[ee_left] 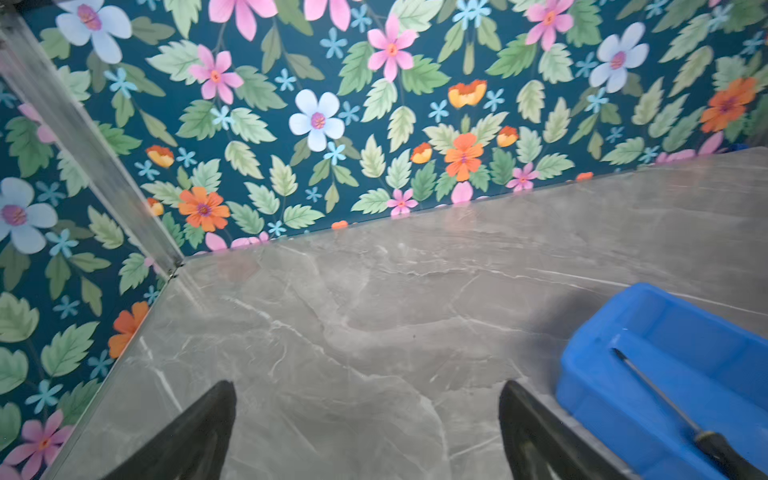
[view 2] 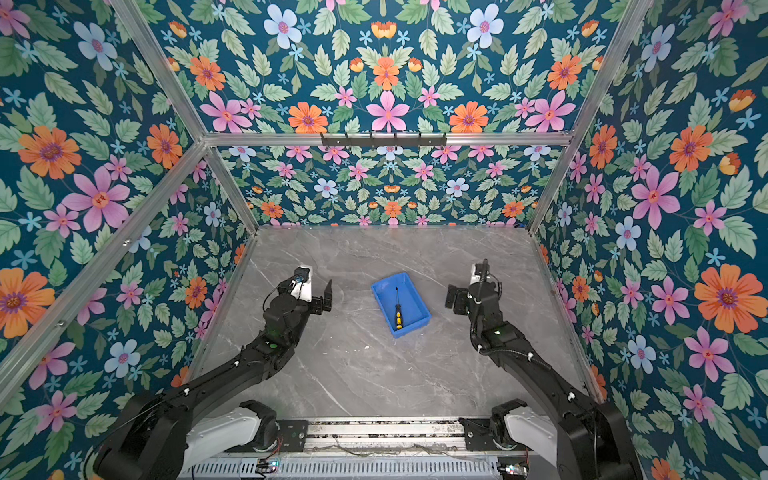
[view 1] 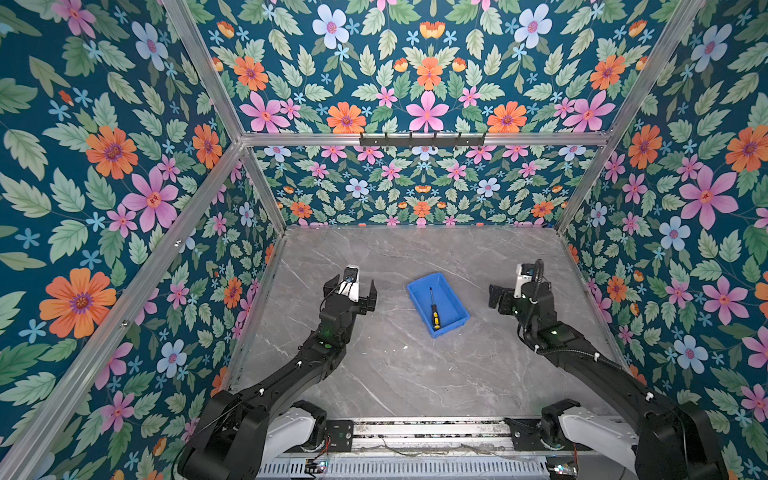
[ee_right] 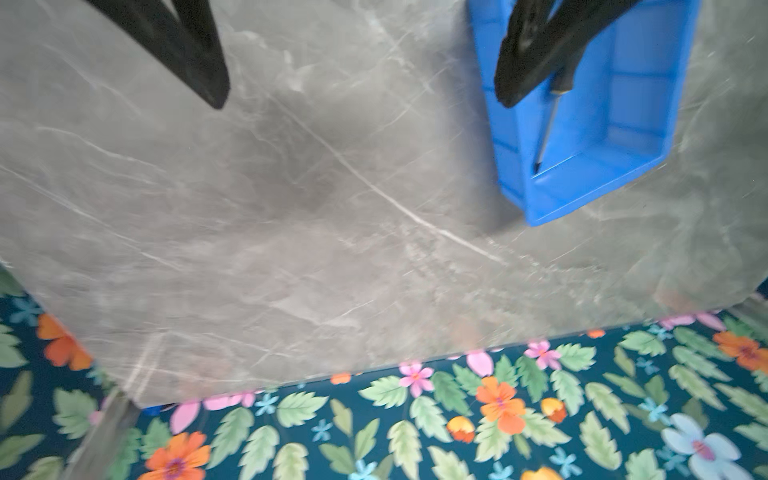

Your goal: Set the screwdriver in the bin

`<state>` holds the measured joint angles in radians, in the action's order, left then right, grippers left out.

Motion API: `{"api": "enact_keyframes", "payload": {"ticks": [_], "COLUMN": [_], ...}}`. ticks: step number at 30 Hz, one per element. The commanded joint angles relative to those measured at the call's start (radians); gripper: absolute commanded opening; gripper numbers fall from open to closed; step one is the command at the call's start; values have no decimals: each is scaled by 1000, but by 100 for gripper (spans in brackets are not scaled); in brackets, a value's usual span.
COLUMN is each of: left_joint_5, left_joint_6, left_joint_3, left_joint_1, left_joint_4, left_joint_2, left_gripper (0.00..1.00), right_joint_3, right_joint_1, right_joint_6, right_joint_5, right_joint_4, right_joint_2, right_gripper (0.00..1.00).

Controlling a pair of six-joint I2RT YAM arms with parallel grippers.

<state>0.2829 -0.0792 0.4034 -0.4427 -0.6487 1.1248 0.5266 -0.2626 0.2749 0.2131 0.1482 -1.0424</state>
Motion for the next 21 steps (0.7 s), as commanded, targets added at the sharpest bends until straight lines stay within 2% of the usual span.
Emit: {"api": "enact_keyframes", "payload": {"ticks": [1,7,13,17,19,21], "left_joint_5": [49,57,59,9,-19,-17], "left_joint_6": [-18,-35,-59,-10,-3,10], "left_joint_3": [-40,-149,-193,-197,-204,-189], "left_joint_1": [63,195,264,296,308,318], "left_joint_4": [-128,-276,-483,-589,-674,-674], "left_joint_2": [9,53,207,305,362,400], "left_gripper": [100,100,100,100,100,100], "right_joint_3": [-65,-161,-212,-240,-242,-248], "right_joint_1": [65,129,216,234,241,240], "right_joint_6": [-63,-153,-166,-194,-207,-240], "right_joint_5": [47,120,40,26,-26,-90], "right_joint_4": [152,311,461,622,665,724], "right_joint_2": [34,-1,-107,-208,-258,-309], "right_gripper": [99,99,99,99,99,99]}}
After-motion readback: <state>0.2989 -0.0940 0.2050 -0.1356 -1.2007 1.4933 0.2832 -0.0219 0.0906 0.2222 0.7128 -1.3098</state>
